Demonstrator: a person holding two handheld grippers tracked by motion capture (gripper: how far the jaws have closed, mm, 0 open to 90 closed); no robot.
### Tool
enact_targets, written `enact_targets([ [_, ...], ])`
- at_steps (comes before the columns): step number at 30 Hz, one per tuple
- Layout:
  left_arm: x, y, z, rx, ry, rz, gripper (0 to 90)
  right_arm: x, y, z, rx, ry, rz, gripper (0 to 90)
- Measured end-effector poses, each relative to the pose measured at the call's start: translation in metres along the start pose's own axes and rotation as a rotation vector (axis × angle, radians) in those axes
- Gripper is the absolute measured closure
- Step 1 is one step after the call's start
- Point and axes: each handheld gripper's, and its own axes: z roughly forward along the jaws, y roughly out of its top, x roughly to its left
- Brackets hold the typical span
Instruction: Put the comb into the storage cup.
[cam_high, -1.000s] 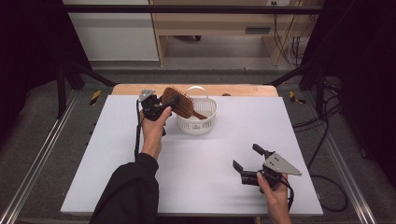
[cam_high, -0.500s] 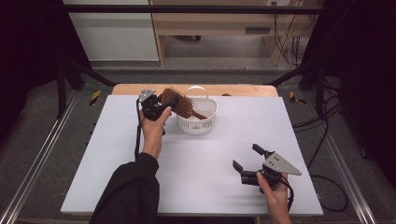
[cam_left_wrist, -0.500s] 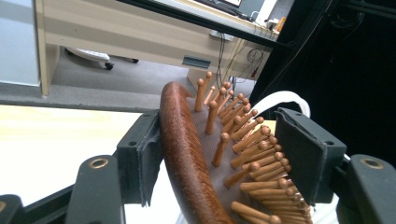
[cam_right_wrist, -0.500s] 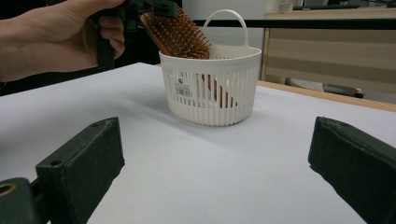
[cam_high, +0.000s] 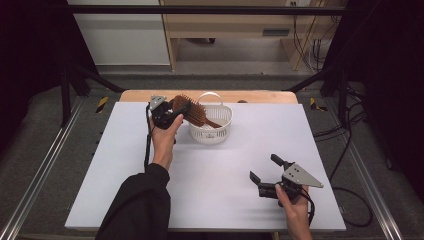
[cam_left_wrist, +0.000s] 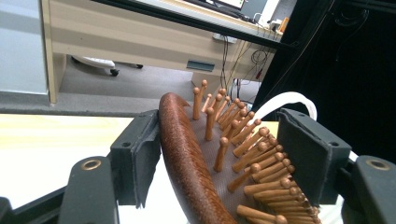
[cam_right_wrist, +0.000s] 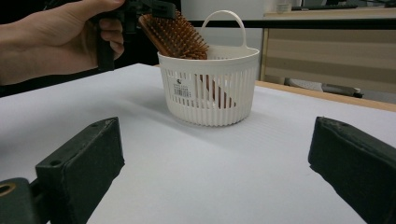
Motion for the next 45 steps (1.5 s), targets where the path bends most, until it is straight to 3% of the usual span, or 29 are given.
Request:
enact_targets([
  [7, -0.002, 0.001, -0.001, -0.004, 0.014, 0.032, 24.3, 0.0, 0.0, 0.001, 0.001, -0.002, 0.002, 3.4],
  [14, -0.003, 0.002, -0.003, -0.003, 0.031, 0.031, 12.4, 0.0, 0.0, 0.001, 0.0, -0.002, 0.005, 3.4],
  [26, -0.007, 0.001, -0.003, -0.014, 0.027, 0.065, 6.4, -0.002, 0.0, 0.0, -0.004, -0.002, 0.015, 3.1],
  [34, -0.009, 0.005, -0.014, -0.047, 0.026, 0.078, 4.8, -0.002, 0.0, 0.001, -0.008, -0.001, 0.011, 3.2],
  [40, -0.009, 0.004, -0.025, -0.043, 0.033, 0.103, 4.3, -0.002, 0.0, 0.001, -0.007, 0.001, 0.005, 3.2],
  [41, -0.01, 0.004, -0.028, -0.042, 0.022, 0.116, 4.1, -0.002, 0.0, 0.001, -0.009, 0.001, 0.004, 3.2],
  [44, -0.013, 0.005, -0.036, -0.04, 0.045, 0.182, 4.0, -0.001, 0.002, -0.001, -0.013, -0.004, 0.0, 3.1],
  [45, -0.014, 0.006, -0.04, -0.045, 0.045, 0.182, 3.9, -0.001, 0.002, -0.001, -0.016, -0.005, 0.001, 3.1],
])
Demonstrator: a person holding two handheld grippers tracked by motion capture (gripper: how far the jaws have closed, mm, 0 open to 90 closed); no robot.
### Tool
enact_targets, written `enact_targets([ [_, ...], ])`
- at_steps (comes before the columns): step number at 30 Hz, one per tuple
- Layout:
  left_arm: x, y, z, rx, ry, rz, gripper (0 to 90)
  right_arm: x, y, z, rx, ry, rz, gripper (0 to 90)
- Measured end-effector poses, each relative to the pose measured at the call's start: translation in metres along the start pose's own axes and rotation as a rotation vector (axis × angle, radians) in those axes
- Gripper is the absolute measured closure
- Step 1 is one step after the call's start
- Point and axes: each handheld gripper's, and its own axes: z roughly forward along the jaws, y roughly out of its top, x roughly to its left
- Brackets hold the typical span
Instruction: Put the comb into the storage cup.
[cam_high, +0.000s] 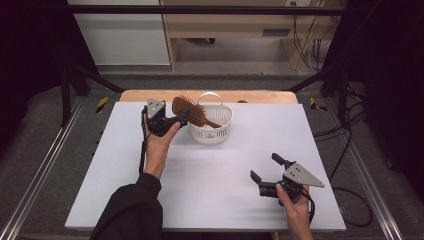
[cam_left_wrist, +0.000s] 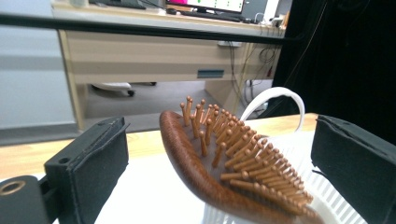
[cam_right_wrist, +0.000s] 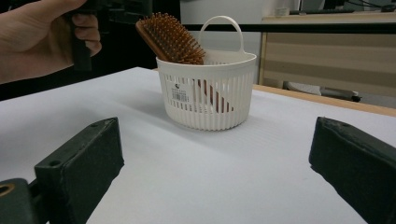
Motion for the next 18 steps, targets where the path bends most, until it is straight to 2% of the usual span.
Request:
enact_targets([
  [4, -0.001, 0.004, -0.014, -0.011, -0.014, -0.005, 4.0, 0.002, 0.0, 0.0, 0.006, 0.0, -0.007, 3.0],
  [15, 0.002, 0.003, -0.048, -0.012, -0.04, 0.027, 3.9, 0.004, -0.001, 0.002, 0.016, 0.001, -0.02, 2.9],
  [18, 0.003, 0.003, -0.055, -0.021, -0.05, 0.016, 3.1, 0.004, -0.001, 0.002, 0.015, -0.001, -0.02, 3.0],
])
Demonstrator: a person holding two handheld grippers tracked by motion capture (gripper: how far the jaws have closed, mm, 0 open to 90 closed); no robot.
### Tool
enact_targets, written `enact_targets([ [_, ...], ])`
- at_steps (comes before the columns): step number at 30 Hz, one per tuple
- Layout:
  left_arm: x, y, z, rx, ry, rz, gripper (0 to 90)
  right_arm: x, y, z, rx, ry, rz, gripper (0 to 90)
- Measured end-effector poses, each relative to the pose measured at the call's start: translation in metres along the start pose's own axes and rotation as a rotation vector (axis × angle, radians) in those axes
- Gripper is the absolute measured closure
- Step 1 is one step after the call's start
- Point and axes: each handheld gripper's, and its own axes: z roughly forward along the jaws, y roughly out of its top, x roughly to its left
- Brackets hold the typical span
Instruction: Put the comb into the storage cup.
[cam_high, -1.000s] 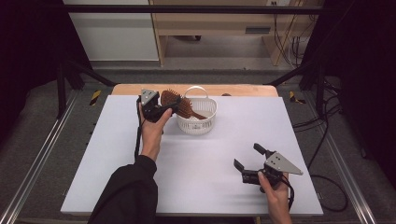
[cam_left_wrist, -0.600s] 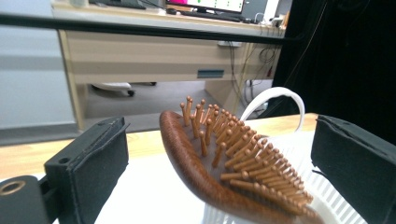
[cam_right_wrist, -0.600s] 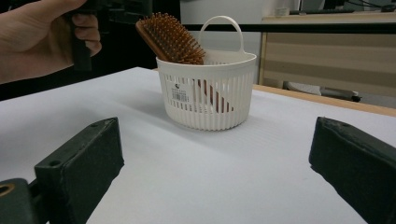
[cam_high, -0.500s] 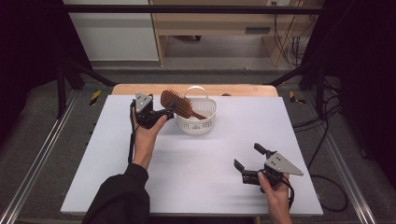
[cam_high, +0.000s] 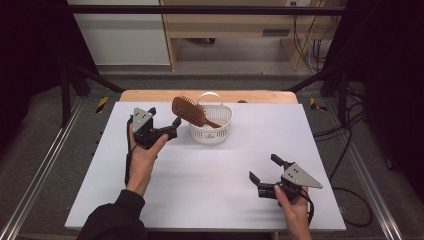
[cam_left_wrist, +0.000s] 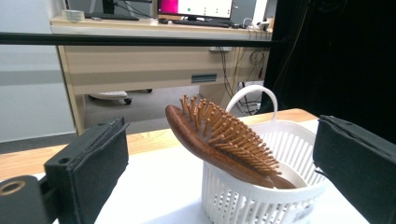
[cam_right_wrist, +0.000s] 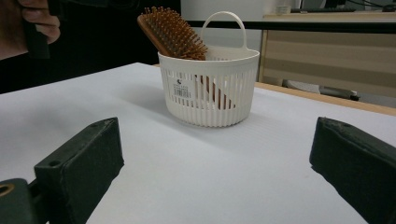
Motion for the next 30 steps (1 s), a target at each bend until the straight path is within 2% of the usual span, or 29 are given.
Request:
enact_targets([
  [8, 0.0, 0.004, -0.022, -0.009, -0.012, 0.002, 2.5, 0.001, 0.0, 0.0, -0.001, 0.003, 0.004, 2.8],
  [14, 0.005, 0.006, -0.047, -0.007, -0.009, 0.016, 2.5, 0.002, 0.001, -0.002, -0.006, -0.001, 0.005, 2.8],
  [21, 0.018, 0.005, -0.075, -0.008, -0.001, 0.055, 2.5, 0.001, 0.0, -0.001, -0.001, -0.018, -0.003, 2.9],
  [30, 0.038, -0.01, -0.101, -0.025, 0.026, 0.051, 2.5, -0.001, 0.001, -0.005, 0.001, -0.043, -0.012, 2.9],
])
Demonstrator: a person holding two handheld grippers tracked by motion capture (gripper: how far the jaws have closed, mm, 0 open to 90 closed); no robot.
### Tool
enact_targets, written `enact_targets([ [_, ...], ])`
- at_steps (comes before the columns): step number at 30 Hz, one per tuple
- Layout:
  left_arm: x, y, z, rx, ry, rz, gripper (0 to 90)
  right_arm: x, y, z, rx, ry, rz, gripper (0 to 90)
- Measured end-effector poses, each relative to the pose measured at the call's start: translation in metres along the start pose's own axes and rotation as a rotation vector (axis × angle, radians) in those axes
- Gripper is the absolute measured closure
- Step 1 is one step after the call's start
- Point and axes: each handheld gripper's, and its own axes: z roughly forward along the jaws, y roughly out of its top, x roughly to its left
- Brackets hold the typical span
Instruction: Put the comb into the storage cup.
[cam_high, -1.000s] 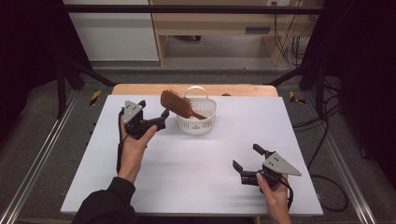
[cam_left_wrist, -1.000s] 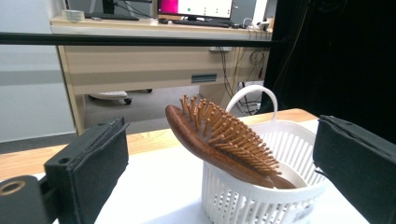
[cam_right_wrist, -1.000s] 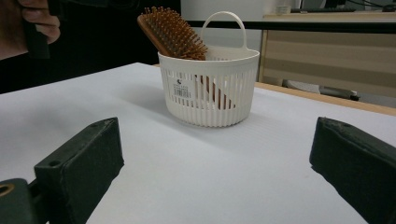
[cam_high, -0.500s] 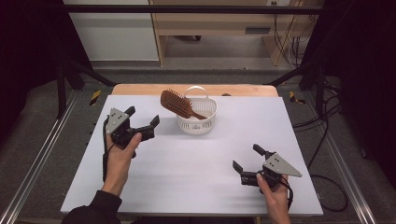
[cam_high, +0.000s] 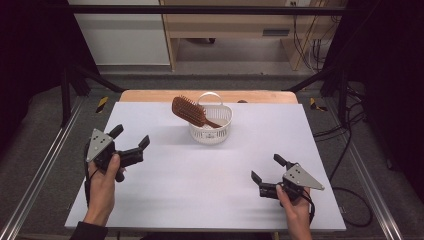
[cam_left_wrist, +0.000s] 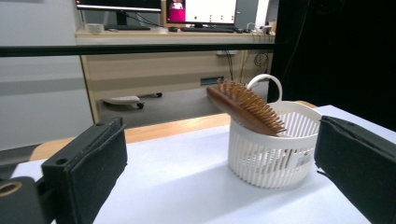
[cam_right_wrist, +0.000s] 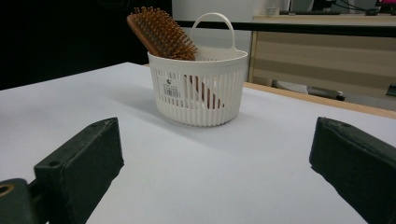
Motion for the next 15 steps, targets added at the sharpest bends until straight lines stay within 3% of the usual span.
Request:
enact_targets([
  [8, 0.012, -0.018, -0.017, -0.023, 0.024, 0.009, 2.6, -0.003, 0.003, -0.004, -0.002, -0.018, -0.01, 3.1],
  [15, 0.016, -0.042, -0.031, -0.008, 0.026, 0.029, 2.6, -0.012, 0.008, -0.009, 0.01, -0.048, -0.037, 3.3],
])
